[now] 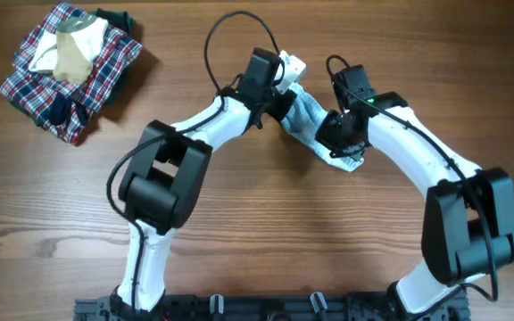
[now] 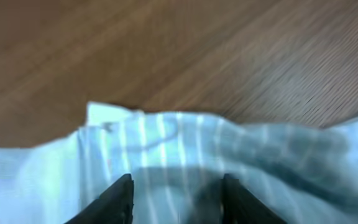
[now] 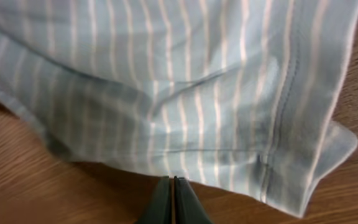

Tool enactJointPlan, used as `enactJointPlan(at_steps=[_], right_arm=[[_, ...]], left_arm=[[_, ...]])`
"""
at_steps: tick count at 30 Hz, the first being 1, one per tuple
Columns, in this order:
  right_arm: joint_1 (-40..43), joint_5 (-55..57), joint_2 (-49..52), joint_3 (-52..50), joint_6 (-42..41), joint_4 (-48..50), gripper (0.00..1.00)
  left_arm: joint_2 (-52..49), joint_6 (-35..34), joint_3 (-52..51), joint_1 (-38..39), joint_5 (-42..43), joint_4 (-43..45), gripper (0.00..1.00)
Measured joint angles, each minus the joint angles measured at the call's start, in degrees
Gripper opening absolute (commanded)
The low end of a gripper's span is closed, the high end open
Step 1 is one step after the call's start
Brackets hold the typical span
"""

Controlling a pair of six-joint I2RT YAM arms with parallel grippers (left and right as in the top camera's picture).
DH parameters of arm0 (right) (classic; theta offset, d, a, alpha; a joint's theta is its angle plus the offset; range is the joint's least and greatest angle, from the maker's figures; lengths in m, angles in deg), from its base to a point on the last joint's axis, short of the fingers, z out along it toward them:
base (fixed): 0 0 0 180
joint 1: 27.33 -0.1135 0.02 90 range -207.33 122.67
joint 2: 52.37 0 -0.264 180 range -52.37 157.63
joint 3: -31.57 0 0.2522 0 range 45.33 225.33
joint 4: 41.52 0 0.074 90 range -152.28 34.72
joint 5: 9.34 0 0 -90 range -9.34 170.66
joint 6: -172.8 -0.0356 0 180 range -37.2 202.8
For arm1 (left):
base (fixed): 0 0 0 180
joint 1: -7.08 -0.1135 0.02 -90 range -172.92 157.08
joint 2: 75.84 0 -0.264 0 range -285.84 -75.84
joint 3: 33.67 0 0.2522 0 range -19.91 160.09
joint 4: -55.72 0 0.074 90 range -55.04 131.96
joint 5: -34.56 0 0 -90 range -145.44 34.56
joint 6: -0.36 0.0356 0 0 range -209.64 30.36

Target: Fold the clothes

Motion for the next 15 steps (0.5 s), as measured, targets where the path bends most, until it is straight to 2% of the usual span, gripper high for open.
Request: enactJointPlan(at_steps=[15], right_arm=[[0.76,1.11,4.44,-0.07,-1.6,0.15,0.04]], left_arm=[[-0.79,0.0,0.07,-2.62,0.61,-0.92,0.41]])
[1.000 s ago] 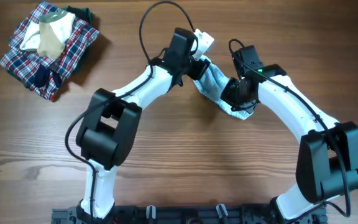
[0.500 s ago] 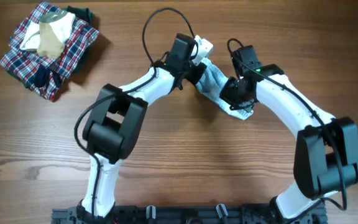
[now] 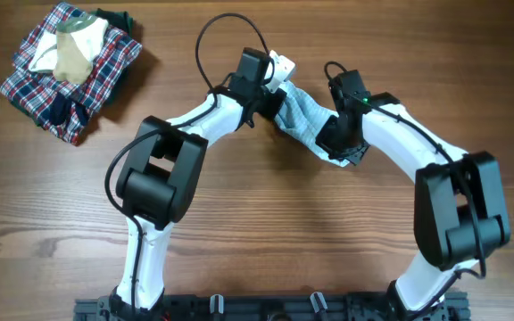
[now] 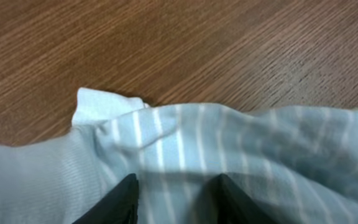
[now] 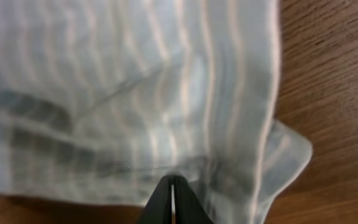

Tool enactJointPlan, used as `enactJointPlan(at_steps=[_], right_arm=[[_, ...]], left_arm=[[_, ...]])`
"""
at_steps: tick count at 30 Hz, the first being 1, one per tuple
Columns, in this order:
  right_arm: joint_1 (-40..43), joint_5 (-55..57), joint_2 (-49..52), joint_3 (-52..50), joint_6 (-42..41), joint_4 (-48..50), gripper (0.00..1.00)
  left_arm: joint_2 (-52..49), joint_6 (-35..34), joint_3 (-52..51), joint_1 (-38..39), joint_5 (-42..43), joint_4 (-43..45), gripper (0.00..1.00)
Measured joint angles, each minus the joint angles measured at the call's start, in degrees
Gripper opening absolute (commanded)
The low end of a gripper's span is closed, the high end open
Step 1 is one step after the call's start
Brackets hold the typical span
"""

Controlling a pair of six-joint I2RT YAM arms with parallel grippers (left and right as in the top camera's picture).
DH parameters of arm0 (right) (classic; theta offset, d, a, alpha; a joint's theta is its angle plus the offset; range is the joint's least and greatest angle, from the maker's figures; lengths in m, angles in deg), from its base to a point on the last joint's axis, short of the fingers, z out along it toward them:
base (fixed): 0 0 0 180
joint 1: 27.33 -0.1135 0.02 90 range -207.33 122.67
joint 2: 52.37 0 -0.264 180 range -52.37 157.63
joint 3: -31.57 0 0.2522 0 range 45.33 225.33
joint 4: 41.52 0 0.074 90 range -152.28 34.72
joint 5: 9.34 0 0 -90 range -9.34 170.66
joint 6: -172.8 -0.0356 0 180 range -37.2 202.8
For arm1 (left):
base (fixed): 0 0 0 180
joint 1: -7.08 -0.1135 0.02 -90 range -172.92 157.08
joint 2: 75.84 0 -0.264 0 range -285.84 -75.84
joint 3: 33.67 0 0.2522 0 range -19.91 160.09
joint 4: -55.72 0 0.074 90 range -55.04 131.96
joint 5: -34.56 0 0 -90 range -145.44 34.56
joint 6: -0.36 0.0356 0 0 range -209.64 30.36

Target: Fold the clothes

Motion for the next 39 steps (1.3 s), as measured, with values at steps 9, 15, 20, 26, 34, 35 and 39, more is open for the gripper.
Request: enactJointPlan(at_steps=[9,15,20,26,34,35,39], right_arm=[[2.19,-1.18,1.95,0.02,0.0,0.98,0.04],[5.68,-2.43,2.21,0.13,0.04,1.73,0.04],[8.0,-2.64,2.34,0.17,1.36,2.8,0.04],[9.18,-2.64,2.58,0.17,5.07,5.81,0.04],[9.53,-2.14,3.19,0.17,11.89,10.86,0.05],[9.55,-2.14,3.23,0.17,12.63,11.37,0.05],[9.57,-1.95,3.54,0.04,16.61,14.6,0.06]], left_arm=[[0.02,0.02,0.68,-0.07,-0.48,-2.12,0.4],[0.13,-0.02,1.09,-0.33,-1.38,-3.85,0.4],[0.79,-1.81,1.53,-1.46,-1.92,-7.52,0.39],[1.51,-3.28,2.16,-2.16,-1.97,-12.26,0.38],[2.51,-7.17,3.06,-2.32,-3.1,-19.56,0.35],[2.71,-7.39,3.08,-2.32,-3.23,-20.5,0.35],[3.72,-9.05,3.26,-2.29,-3.28,-25.88,0.34]])
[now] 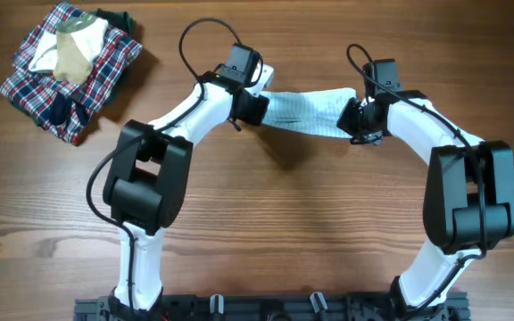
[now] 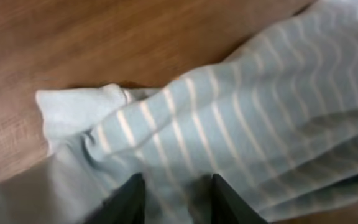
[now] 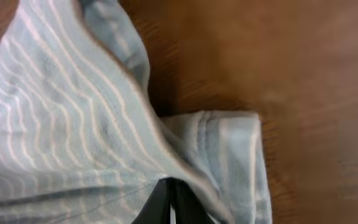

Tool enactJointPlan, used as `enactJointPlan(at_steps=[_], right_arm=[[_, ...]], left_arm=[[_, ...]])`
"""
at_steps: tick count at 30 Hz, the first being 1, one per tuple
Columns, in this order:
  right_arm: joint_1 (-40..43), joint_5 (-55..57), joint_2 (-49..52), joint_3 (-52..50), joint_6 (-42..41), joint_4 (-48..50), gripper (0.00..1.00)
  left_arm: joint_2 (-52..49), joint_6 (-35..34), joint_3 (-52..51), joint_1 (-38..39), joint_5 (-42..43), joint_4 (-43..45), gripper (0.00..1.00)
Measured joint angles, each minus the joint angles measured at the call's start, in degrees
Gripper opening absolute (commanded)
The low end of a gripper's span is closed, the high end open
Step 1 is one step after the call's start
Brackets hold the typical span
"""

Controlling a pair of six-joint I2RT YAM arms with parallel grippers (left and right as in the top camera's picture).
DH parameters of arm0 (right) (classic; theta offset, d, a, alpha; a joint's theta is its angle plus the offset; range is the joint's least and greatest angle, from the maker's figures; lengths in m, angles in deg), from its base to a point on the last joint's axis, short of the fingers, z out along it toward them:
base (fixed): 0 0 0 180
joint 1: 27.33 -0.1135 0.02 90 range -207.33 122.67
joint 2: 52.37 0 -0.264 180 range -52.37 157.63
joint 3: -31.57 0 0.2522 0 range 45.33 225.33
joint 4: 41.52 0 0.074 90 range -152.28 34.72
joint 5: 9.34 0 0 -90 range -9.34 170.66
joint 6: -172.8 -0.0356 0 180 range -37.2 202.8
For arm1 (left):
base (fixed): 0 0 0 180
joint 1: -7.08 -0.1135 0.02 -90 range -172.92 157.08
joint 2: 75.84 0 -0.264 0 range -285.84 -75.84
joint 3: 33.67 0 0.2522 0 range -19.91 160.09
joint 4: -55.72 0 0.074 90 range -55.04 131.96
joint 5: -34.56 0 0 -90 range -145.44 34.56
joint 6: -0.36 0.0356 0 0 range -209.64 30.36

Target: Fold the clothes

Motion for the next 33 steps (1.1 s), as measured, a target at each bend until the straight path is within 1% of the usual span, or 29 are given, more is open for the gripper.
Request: enactJointPlan(at_steps=[4,6,7,8,11,16,20,21,22,26,28,33], right_arm=[[0.02,0.0,0.46,0.0,3.34,2.23,0.06],[0.02,-0.02,0.48,0.0,4.11,2.38,0.06],[0.02,-0.02,0.5,0.0,4.28,2.43,0.09],[0.02,-0.02,0.5,0.0,4.46,2.45,0.2],[-0.04,-0.52,0.44,0.15,5.11,2.6,0.34],[0.0,-0.42,-0.81,0.37,5.46,1.09,0.37],[0.22,0.48,-4.24,0.35,5.53,0.02,0.39],[0.35,0.79,-5.6,0.35,5.55,-0.07,0.41],[0.46,0.87,-6.67,0.35,5.55,-0.04,0.47],[0.81,1.62,-12.17,0.35,6.29,0.61,0.54],[0.85,1.73,-13.88,0.35,7.06,0.72,0.56],[0.85,1.75,-14.62,0.35,7.28,0.57,0.55]], left_arm=[[1.01,-1.79,-0.17,0.52,-0.39,-4.33,0.36],[1.44,-2.21,-0.52,0.9,-0.63,-5.27,0.4],[1.73,-2.6,-0.76,1.14,-0.68,-5.7,0.42],[1.92,-2.78,-0.92,1.29,-0.68,-6.03,0.47],[2.64,-3.52,-1.51,1.64,-0.57,-6.67,0.54],[3.85,-3.72,-1.88,1.7,-1.73,-7.17,0.58],[4.09,-3.87,-1.99,1.7,-3.74,-7.37,0.58],[4.15,-3.87,-2.08,1.7,-3.91,-7.34,0.58],[4.28,-3.87,-2.19,1.7,-4.26,-7.34,0.58],[5.35,-3.89,-2.58,1.6,-5.55,-7.15,0.6],[6.62,-3.91,-2.73,1.6,-6.01,-6.82,0.61],[9.88,-3.89,-2.75,1.6,-6.43,-6.43,0.62]])
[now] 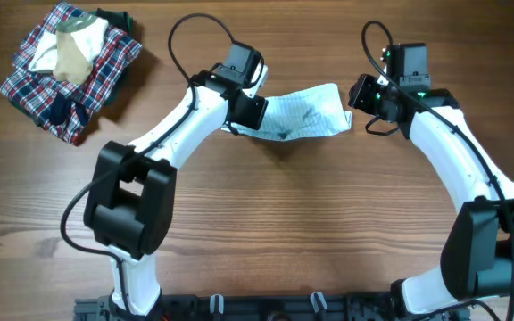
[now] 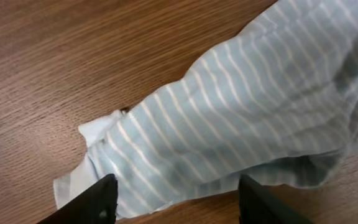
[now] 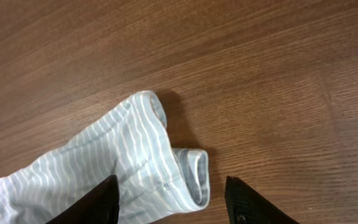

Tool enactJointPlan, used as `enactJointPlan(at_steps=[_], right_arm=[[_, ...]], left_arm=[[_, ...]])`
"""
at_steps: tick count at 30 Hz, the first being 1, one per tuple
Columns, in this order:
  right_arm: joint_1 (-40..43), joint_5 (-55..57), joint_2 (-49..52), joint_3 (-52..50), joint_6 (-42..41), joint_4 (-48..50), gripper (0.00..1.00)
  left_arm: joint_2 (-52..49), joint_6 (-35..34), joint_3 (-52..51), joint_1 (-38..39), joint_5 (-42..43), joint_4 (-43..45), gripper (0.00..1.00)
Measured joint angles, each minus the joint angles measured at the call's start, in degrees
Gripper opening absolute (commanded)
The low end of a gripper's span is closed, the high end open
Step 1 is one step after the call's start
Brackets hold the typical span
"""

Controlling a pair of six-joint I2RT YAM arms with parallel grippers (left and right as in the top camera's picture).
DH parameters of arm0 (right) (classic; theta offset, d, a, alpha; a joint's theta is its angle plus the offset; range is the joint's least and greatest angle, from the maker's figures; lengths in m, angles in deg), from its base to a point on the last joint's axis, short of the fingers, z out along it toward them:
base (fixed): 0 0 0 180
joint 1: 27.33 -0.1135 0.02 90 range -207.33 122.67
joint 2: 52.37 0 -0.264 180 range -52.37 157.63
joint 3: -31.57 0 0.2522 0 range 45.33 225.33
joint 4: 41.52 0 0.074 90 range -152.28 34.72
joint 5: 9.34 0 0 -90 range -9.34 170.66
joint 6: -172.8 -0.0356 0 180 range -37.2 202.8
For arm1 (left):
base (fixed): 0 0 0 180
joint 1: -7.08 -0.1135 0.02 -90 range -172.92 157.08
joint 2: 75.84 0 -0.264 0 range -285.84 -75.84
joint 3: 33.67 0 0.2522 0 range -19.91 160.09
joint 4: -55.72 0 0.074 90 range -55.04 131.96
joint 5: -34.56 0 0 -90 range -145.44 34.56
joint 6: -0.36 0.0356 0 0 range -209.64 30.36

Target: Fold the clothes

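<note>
A light-blue, white-striped garment (image 1: 296, 114) lies loosely spread on the wooden table (image 1: 266, 232) between the two arms. My left gripper (image 1: 242, 111) hangs open over its left end; in the left wrist view the cloth (image 2: 241, 118) fills the space ahead of the fingers (image 2: 99, 200), and nothing is pinched between them. My right gripper (image 1: 358, 94) stands open just right of the garment's right end. In the right wrist view a rolled hem (image 3: 194, 177) sits between the spread fingers (image 3: 246, 202), untouched.
A pile of clothes (image 1: 68, 67) with a red plaid shirt, a cream piece and dark items lies at the far left corner. Both arms arch inward from the near edge of the table.
Both grippers have opened and let go of the striped garment. It was pulled taut between them and now lies slack on the table. Both grippers are higher, the right one farther right.
At first both grippers held the striped garment bunched close together at mid-table. Then they stood a little farther back with it. Later they were far apart with the cloth stretched into a band. Now it lies released and spread on the table.
</note>
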Motion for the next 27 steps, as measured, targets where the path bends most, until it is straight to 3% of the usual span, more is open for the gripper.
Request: enactJointPlan(at_steps=[8,11,14,21,27], right_arm=[[-2.71,-0.07,0.0,0.0,0.17,2.36,0.57],[-5.68,-0.04,0.0,0.0,0.2,3.87,0.6],[-7.8,1.16,0.02,0.0,0.09,4.15,0.7],[-4.83,5.25,0.13,0.0,0.17,4.15,0.75],[-2.84,5.29,2.14,0.0,2.64,6.12,0.79]], left_arm=[[0.2,-0.31,-0.02,0.0,-0.02,0.17,0.63],[0.2,-1.46,-0.02,-0.02,-0.02,0.2,0.68],[0.2,-4.2,-0.02,-0.33,-0.28,0.04,0.73],[0.2,-13.07,-0.02,-5.33,-0.44,-4.28,0.73],[0.2,-15.56,-0.02,-10.78,3.98,-5.33,0.75]])
